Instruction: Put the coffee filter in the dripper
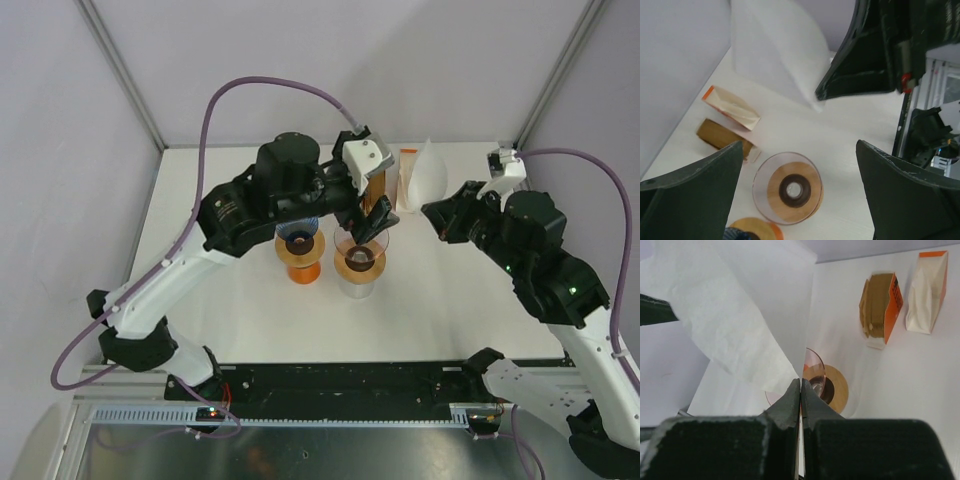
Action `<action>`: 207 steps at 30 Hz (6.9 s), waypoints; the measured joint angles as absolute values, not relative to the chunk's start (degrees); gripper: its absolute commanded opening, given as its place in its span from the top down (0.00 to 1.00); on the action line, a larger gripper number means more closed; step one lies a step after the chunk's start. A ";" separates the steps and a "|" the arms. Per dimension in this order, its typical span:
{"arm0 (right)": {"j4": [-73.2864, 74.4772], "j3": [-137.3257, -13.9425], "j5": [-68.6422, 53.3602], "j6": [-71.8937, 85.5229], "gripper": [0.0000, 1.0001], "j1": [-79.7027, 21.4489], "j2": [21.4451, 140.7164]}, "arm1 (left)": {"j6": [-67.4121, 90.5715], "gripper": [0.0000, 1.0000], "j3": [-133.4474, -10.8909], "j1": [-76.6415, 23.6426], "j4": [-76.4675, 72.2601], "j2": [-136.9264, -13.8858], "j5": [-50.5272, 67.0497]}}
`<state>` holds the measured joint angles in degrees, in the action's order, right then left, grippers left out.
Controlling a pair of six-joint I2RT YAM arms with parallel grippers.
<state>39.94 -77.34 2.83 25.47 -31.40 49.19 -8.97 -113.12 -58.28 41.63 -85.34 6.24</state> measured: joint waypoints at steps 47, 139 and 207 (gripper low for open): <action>28.86 -75.22 17.47 19.53 0.57 -39.07 56.14 | -9.54 1.00 -111.92 -58.98 37.36 -92.20 -8.86; 69.54 -105.93 -8.88 8.29 0.61 -36.34 94.39 | -13.98 0.40 -87.26 -49.23 40.03 -80.23 0.91; 59.81 -93.06 1.87 2.72 1.00 -46.81 96.95 | -12.51 0.24 -86.02 -28.08 39.94 -70.83 6.76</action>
